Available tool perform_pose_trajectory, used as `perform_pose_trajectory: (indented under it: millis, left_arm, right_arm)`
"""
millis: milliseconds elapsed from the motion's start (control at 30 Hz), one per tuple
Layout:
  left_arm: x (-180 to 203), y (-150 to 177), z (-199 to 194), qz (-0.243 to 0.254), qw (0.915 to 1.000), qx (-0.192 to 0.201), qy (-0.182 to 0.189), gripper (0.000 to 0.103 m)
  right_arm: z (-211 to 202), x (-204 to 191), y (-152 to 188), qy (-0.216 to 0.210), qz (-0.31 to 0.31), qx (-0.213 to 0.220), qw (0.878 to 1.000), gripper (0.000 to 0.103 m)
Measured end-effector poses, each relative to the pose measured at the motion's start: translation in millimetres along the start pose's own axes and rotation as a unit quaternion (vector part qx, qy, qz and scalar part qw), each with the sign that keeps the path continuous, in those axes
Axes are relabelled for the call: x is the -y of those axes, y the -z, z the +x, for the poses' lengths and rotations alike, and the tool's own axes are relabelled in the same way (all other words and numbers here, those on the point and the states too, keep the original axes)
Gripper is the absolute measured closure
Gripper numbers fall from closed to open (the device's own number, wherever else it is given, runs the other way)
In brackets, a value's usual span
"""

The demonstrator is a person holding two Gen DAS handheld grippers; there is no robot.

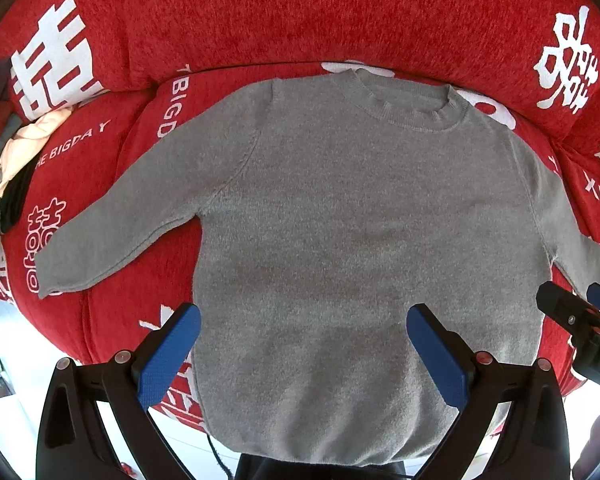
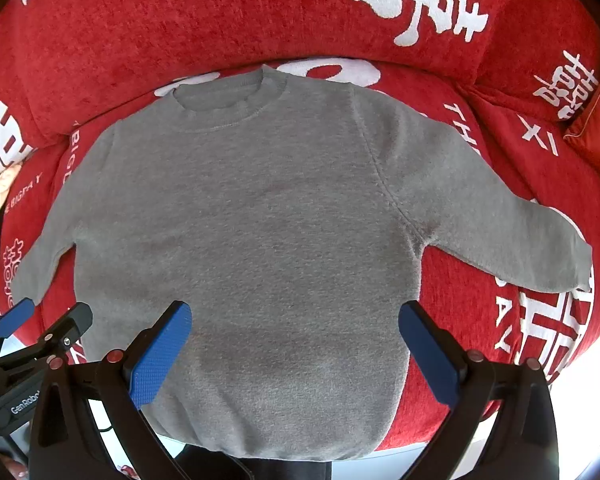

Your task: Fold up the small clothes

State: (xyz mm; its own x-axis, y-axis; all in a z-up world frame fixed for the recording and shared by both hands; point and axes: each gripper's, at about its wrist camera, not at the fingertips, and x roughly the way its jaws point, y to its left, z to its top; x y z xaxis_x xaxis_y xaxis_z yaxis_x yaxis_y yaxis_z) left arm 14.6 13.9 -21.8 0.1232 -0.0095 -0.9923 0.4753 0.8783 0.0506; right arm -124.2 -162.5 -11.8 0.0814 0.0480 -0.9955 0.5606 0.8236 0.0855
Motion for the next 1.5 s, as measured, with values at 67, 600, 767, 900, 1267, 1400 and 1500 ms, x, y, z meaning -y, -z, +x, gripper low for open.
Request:
perform_pose_trajectory:
  millis: [67,600,767,900,1267,1400,1500]
  left_arm:
    - [-0.1,0.1,0.0,0.001,1.0,0.0,-0.001,0.0]
    - [-0.9,3.2,0.8,-0.004,1.0,-0.002,0.0,0.0]
    - [-1.8,4.0,1.4,-0.005,1.0,-0.003,0.0,0.0]
    - [-5.2,5.0,2.2,-0.008,1.0,-0.004,0.0,0.0]
    - [-13.6,6.3,5.9,-0.016,0.9998,-0.006,0.013,0.0]
    - [-19.6,8.1,7.1,-0.026,0.9992,-0.005,0.03,0.0]
    - [-34.0,9.9,9.4,-0.05,0.9973,-0.005,0.055,0.0]
  right_arm:
    - [-0.1,-0.2,0.0,0.0,0.0,0.0,1.0,0.0]
    - [0.0,-0.5,1.6,0.002,0.0,0.0,1.0,0.0]
    - [0.3,-1.5,1.1,0.001,-0.004,0.0,1.0,0.0]
    - [1.8,-3.0,0.7,0.001,-0.004,-0.002,1.0,0.0]
    - [2.7,-10.2,3.0,0.007,-0.005,-0.003,1.0,0.0]
    - [-0.2,-13.6,4.5,0.001,-0.004,0.007,1.0,0.0]
    - [-3.6,-20.0,4.9,-0.002,-0.006,0.024,1.0,0.0]
